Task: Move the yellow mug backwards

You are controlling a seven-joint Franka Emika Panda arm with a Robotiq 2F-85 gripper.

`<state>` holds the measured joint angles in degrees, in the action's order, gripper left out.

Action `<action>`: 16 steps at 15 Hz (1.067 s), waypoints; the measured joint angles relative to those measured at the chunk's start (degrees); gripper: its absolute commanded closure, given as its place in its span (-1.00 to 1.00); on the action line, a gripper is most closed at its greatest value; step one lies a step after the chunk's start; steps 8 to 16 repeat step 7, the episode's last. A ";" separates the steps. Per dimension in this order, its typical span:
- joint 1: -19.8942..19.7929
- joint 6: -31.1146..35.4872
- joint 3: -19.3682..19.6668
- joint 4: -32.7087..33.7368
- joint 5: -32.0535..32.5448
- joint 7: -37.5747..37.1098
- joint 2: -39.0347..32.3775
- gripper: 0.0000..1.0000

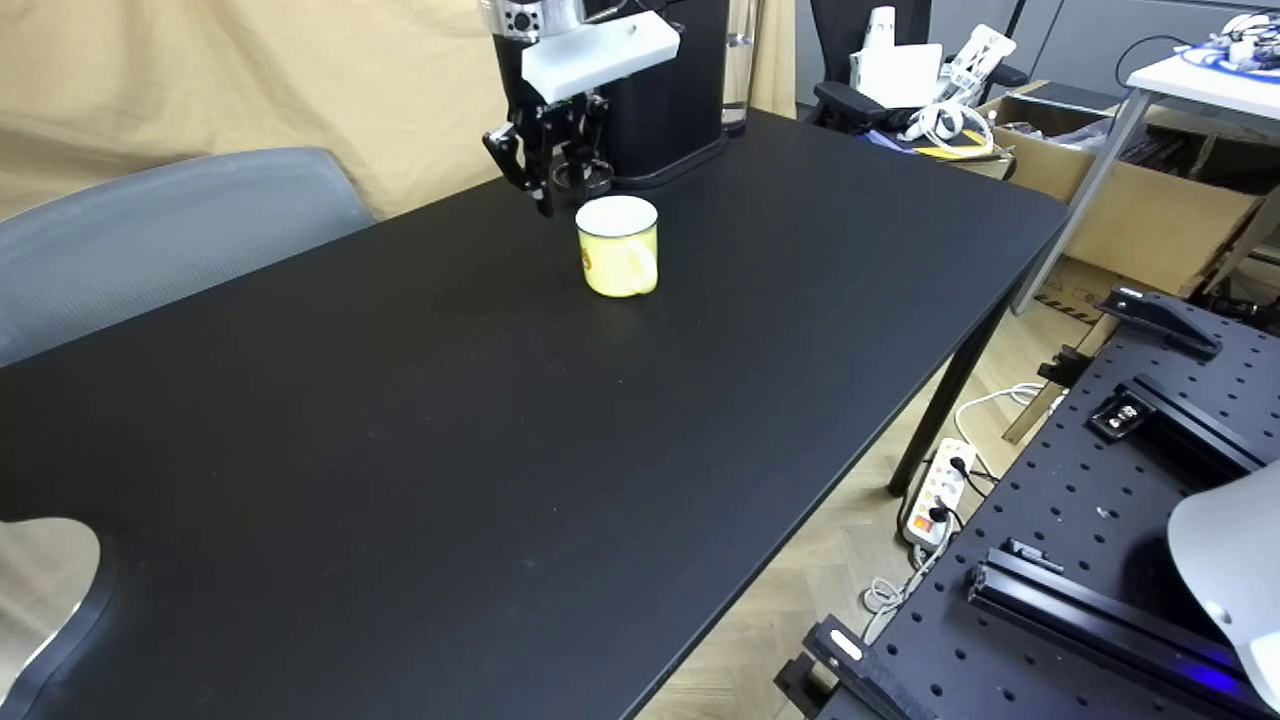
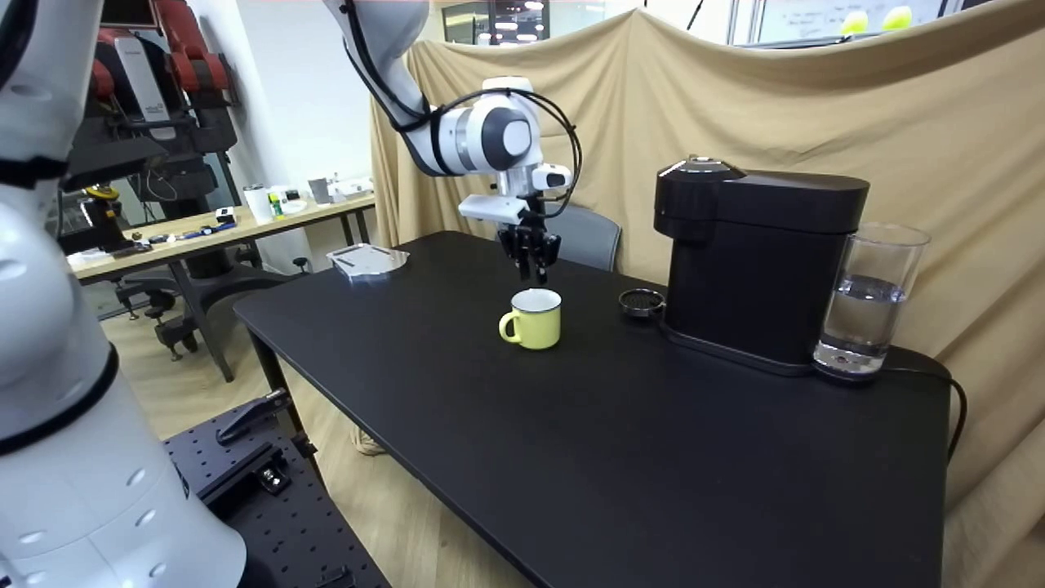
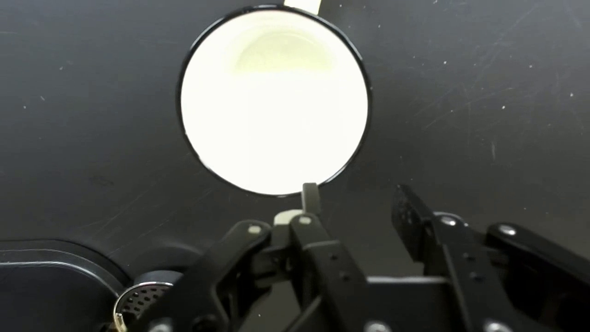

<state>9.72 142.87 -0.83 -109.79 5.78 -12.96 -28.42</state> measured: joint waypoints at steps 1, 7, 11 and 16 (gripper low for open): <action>0.18 -0.62 -0.02 0.10 -0.02 0.00 0.38 -0.66; 0.60 -12.74 -0.34 0.37 -1.74 -0.26 4.59 -1.00; 0.60 -12.74 -0.34 0.37 -1.74 -0.26 4.59 -1.00; 0.60 -12.74 -0.34 0.37 -1.74 -0.26 4.59 -1.00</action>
